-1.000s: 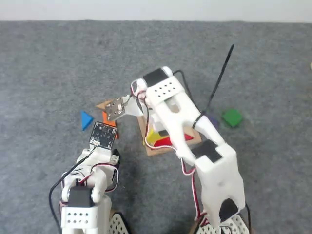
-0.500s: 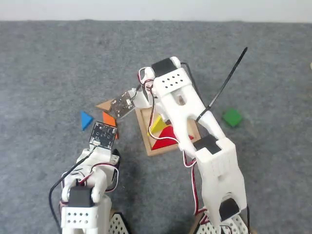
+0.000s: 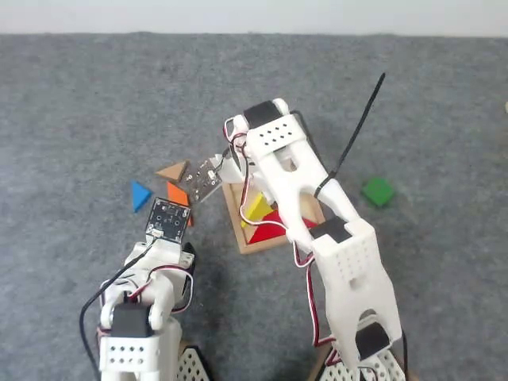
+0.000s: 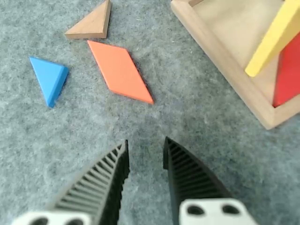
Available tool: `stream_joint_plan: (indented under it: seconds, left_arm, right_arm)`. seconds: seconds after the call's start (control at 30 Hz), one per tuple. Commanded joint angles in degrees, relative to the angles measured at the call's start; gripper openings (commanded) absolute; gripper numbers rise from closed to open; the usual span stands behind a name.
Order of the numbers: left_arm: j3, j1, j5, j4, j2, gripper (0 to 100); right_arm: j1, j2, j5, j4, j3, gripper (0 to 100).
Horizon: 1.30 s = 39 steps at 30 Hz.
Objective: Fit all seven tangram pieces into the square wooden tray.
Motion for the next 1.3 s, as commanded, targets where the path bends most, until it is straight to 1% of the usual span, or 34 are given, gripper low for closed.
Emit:
stream_joint_plan:
  seconds: [0.0, 0.27, 0.37, 0.43, 0.5, 0.63, 0.67, 0.8, 0.93, 1.27]
  left_arm:
    - [-0.57, -0.26, 0.0, 0.26, -1.05, 12]
    - [-0.57, -0.26, 0.0, 0.26, -1.05, 12]
    - [-0.57, -0.26, 0.0, 0.26, -1.05, 12]
    - [-0.57, -0.26, 0.0, 0.26, -1.05, 12]
    - [-0.57, -0.26, 0.0, 0.26, -1.05, 12]
    - [-0.57, -0.26, 0.0, 0.26, -1.05, 12]
    - [-0.57, -0.26, 0.0, 0.26, -1.05, 12]
    - [-0.57, -0.26, 0.0, 0.26, -1.05, 12]
    - [-0.57, -0.26, 0.0, 0.26, -1.05, 12]
    - [-0.57, -0.26, 0.0, 0.26, -1.05, 12]
  right_arm:
    - [-0.22, -1.19, -2.55, 1.71, -6.07, 18.4]
    - [-0.13, -0.75, -17.05, 1.63, -18.55, 21.6]
    - [-0.04, -1.01, -25.23, 1.8, -22.68, 21.4]
    - [1.8, -1.45, -32.53, 2.33, -25.49, 21.3]
    - [5.58, -2.15, -39.38, 2.33, -26.81, 21.3]
    - [12.97, -1.89, -51.52, 1.71, -25.85, 21.2]
    - [14.02, -1.89, -53.54, 1.54, -25.76, 20.7]
    - [14.81, -5.85, -59.87, -0.75, -26.73, 17.8]
    - [12.79, -12.53, -65.49, 2.24, -28.22, 18.7]
    - [11.03, -22.81, -72.26, 1.8, -23.65, 18.3]
